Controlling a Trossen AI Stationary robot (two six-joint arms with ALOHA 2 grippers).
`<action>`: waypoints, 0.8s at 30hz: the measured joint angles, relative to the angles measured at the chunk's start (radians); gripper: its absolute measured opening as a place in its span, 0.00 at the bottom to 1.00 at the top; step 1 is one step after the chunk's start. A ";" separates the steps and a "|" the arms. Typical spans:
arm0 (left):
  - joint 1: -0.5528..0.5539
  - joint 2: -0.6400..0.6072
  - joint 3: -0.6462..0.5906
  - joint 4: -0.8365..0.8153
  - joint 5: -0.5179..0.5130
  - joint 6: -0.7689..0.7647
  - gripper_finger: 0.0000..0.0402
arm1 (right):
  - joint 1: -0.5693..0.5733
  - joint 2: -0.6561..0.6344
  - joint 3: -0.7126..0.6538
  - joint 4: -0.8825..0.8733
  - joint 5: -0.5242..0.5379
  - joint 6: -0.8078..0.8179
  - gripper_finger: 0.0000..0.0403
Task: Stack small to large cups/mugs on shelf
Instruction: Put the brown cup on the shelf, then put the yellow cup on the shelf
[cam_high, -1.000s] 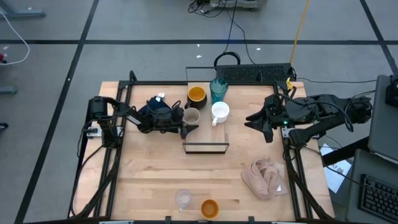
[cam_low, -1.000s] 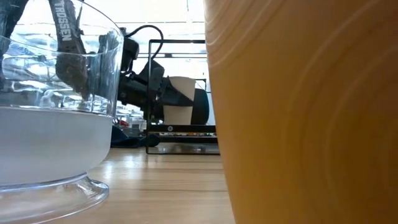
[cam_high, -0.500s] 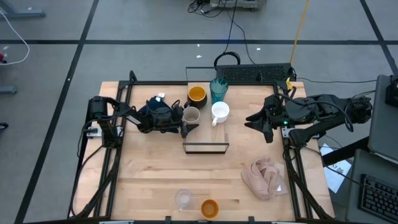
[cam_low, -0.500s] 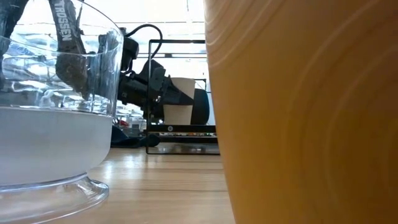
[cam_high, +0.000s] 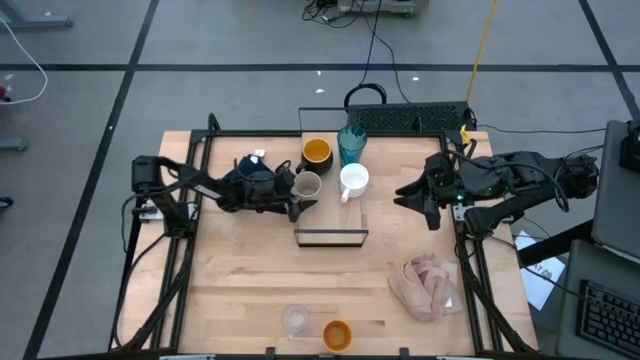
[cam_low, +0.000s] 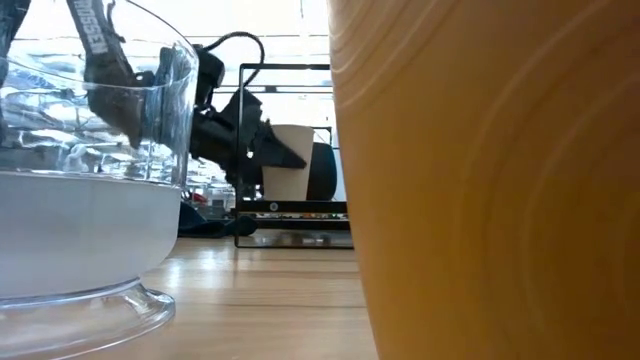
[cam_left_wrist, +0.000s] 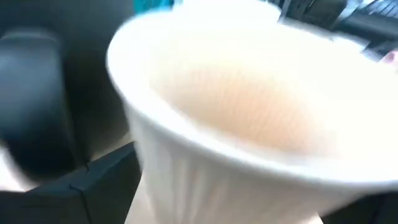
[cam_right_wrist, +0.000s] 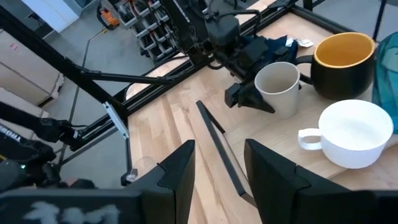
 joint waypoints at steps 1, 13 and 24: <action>0.001 -0.019 -0.001 -0.047 -0.010 0.005 1.00 | 0.000 -0.001 0.000 0.000 -0.007 0.000 0.32; 0.004 -0.117 -0.003 -0.230 0.022 0.005 1.00 | -0.025 -0.001 0.000 0.000 -0.016 -0.007 0.32; -0.015 -0.219 -0.003 -0.510 0.025 -0.043 1.00 | -0.025 -0.006 0.000 0.000 -0.017 -0.038 0.32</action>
